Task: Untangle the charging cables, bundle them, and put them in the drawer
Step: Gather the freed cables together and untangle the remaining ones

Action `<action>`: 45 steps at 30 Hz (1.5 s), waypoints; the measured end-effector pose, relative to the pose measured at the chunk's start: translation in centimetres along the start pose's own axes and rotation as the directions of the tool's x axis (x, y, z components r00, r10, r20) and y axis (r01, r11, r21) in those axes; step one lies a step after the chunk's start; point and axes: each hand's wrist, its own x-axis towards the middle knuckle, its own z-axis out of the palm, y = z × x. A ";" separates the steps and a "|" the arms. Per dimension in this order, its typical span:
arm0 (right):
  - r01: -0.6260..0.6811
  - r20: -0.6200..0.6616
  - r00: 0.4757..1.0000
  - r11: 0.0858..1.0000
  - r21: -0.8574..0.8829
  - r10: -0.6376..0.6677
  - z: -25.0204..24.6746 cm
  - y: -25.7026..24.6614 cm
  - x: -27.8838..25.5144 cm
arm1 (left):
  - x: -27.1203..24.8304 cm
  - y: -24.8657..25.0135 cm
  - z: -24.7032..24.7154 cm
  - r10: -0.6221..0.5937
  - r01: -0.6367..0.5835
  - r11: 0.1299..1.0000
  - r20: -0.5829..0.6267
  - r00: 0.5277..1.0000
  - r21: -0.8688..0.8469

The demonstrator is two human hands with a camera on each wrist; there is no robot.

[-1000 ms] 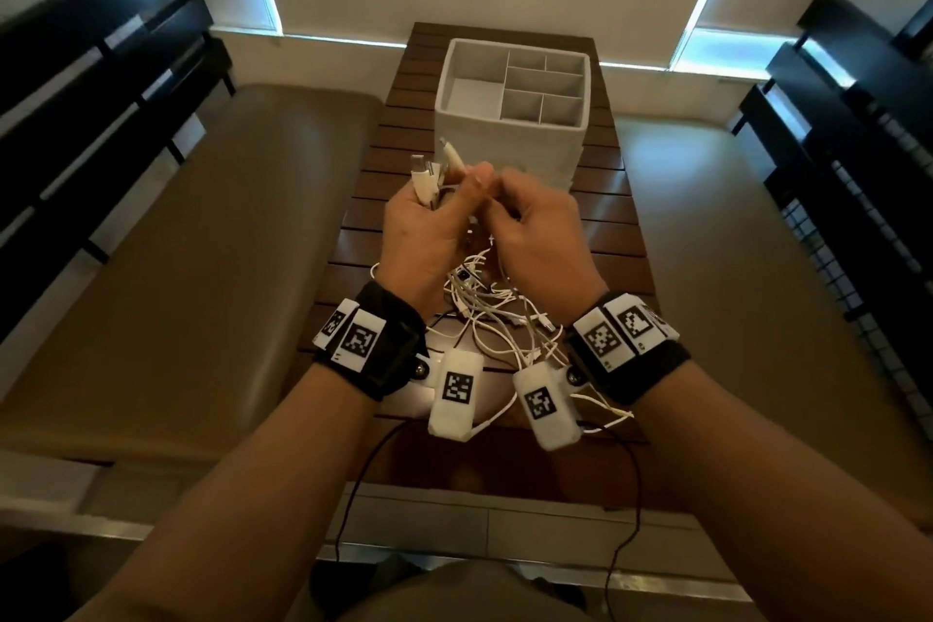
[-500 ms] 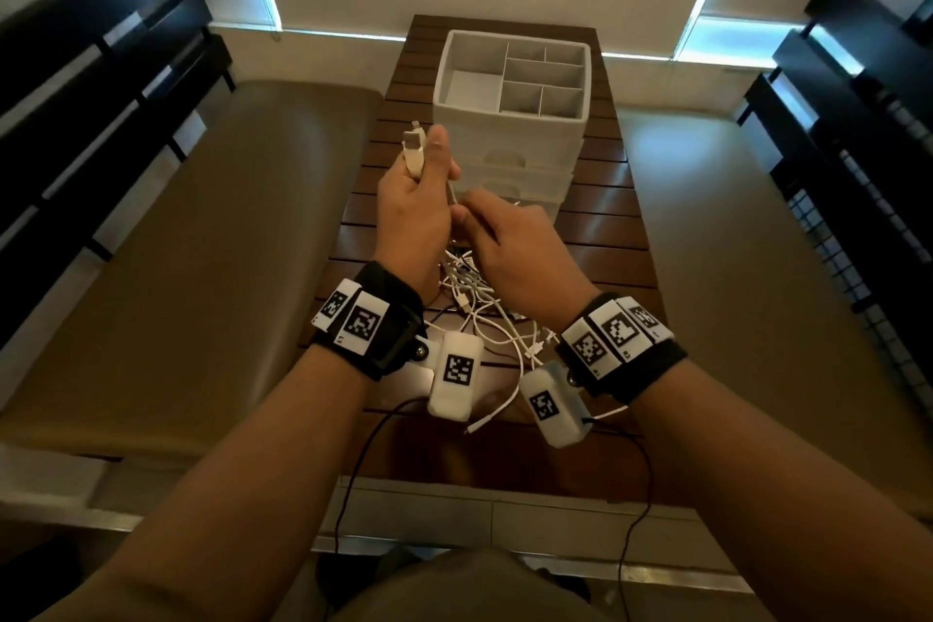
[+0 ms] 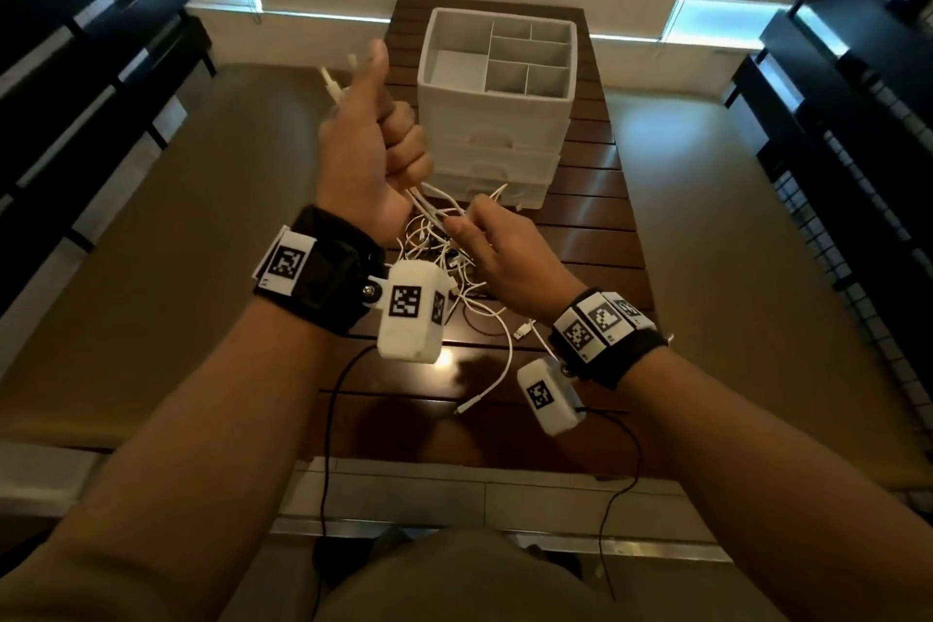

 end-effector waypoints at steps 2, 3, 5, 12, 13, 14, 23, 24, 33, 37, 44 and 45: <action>-0.005 0.052 0.999 1.000 0.023 0.003 -0.7 0.2 -0.6 | 0.0 0.4 -0.6 -0.028 0.027 0.998 -0.038 0.999 -0.050; -0.015 0.077 0.997 0.999 0.029 0.012 -1.1 0.5 -0.8 | 0.0 0.6 -0.9 -0.032 0.028 0.997 -0.059 0.998 -0.078; -0.071 0.146 0.987 0.995 0.067 0.060 -1.9 1.6 -1.5 | 0.3 1.2 -1.5 -0.017 0.006 0.993 -0.092 0.996 -0.116; -0.095 0.236 0.964 0.987 -0.130 0.124 -5.2 7.1 -3.0 | 1.2 4.5 -3.4 0.073 -0.081 0.993 -0.085 0.994 -0.086; -0.136 0.216 0.961 0.973 -0.184 0.175 -5.9 8.4 -3.4 | 1.0 5.3 -3.6 0.096 -0.102 0.991 -0.073 0.993 -0.089; -0.204 0.201 0.948 0.956 -0.212 0.247 -6.5 9.6 -3.9 | 0.9 6.0 -3.8 0.121 -0.125 0.989 -0.055 0.991 -0.084; -0.190 -0.099 0.981 0.935 -0.300 0.168 -9.6 5.7 -1.8 | -0.6 3.7 -1.9 0.079 -0.122 0.904 0.119 0.990 0.410; -0.136 -0.081 0.990 0.932 -0.336 0.116 -9.9 4.5 -1.2 | -0.8 3.0 -1.3 0.080 -0.145 0.875 0.157 0.984 0.462; 0.097 0.242 0.968 0.802 -0.589 0.061 -9.0 -0.8 2.0 | -1.6 -3.6 0.7 -0.083 -0.373 0.537 0.487 0.869 0.757; 0.114 0.188 0.982 0.796 -0.594 -0.001 -9.2 -2.0 2.6 | -0.8 -5.2 -0.6 -0.178 -0.312 0.395 0.405 0.897 0.864; 0.016 0.229 0.972 0.959 -0.284 0.051 -10.8 -0.5 1.3 | -0.3 -1.5 -1.1 -0.128 -0.381 0.298 0.432 0.893 0.875; -0.020 0.210 0.974 0.963 -0.270 0.079 -11.1 0.5 0.9 | -0.3 -0.9 -1.2 -0.091 -0.382 0.312 0.428 0.899 0.870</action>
